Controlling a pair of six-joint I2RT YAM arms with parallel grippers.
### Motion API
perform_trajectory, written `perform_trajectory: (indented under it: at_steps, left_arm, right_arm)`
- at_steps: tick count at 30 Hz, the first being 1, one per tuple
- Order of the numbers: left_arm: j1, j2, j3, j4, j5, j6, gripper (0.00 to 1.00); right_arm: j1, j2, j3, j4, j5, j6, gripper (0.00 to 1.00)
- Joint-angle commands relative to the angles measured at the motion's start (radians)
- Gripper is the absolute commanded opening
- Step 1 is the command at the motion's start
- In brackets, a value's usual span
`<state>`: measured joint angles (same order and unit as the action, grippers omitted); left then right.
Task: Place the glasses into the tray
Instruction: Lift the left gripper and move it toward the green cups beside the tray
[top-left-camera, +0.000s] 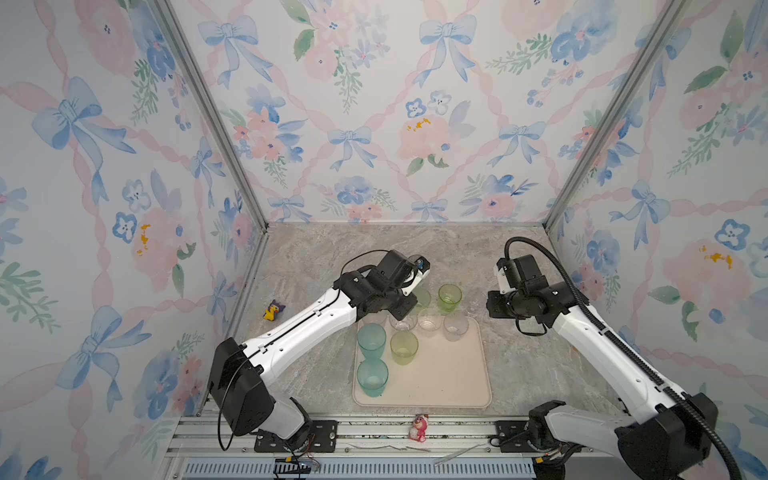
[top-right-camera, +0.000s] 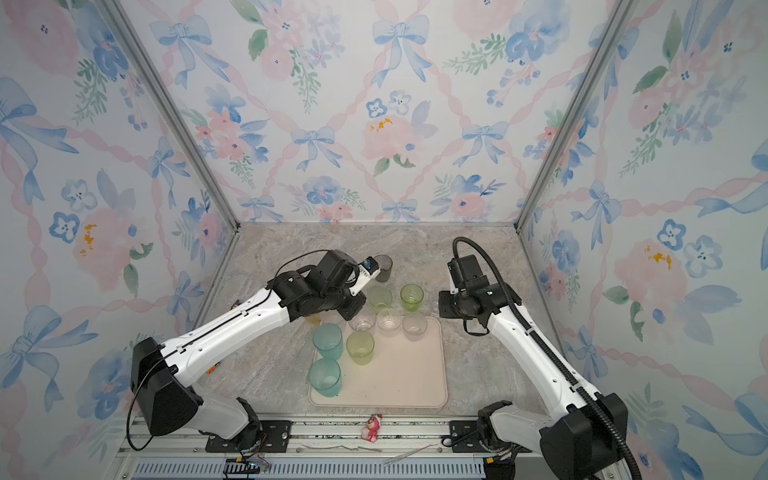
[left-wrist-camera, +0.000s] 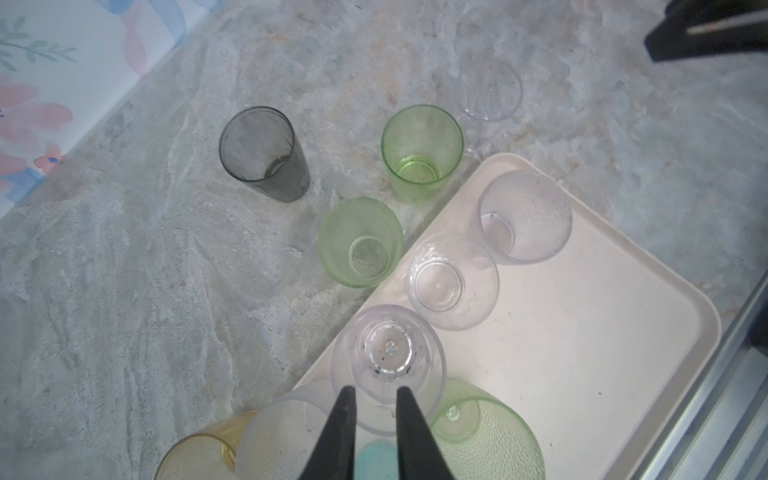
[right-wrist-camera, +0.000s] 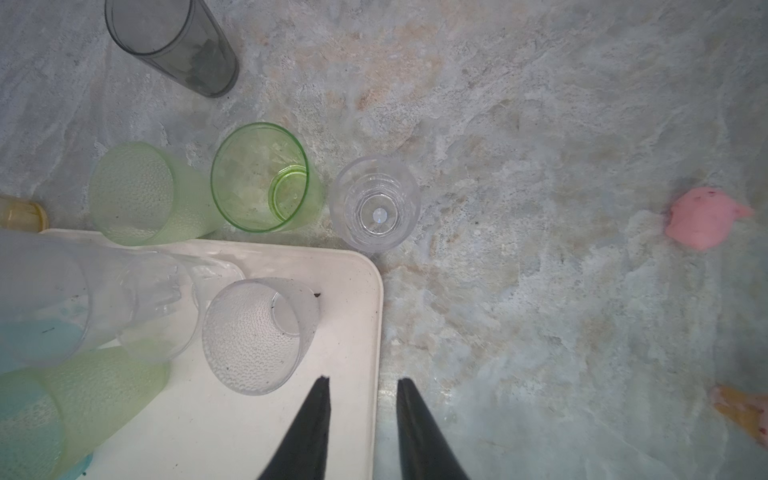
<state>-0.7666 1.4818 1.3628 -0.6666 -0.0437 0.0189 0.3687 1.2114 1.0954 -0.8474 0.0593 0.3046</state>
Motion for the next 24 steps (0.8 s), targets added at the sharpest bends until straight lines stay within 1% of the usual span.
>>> perform_trajectory:
  at_steps: [1,5,8,11,15,20,24]
  left_arm:
    - [0.063,0.023,0.034,0.06,0.031,-0.03,0.23]
    - [0.131,0.082,0.091,0.067,0.052,-0.038,0.24]
    - [0.16,0.126,0.131,0.067,0.077,-0.036,0.25]
    - [0.175,0.17,0.159,0.065,0.088,-0.022,0.27]
    - [0.196,0.228,0.182,0.064,0.109,-0.017,0.28]
    - [0.201,0.29,0.183,0.053,0.128,-0.013,0.27]
    - [0.201,0.326,0.185,0.051,0.121,-0.014,0.26]
  right_arm:
    - [0.009,0.019,0.007,0.012,-0.004,-0.008,0.32]
    - [0.01,0.041,0.028,0.012,-0.012,-0.013,0.32]
    - [0.011,0.042,0.028,0.014,-0.009,-0.013,0.33]
    - [0.009,0.042,0.029,0.01,-0.007,-0.014,0.34]
    - [0.008,0.045,0.033,0.007,-0.002,-0.018,0.35]
    - [0.007,0.063,0.043,0.012,-0.009,-0.013,0.35]
    - [0.01,0.062,0.041,0.012,-0.009,-0.013,0.35]
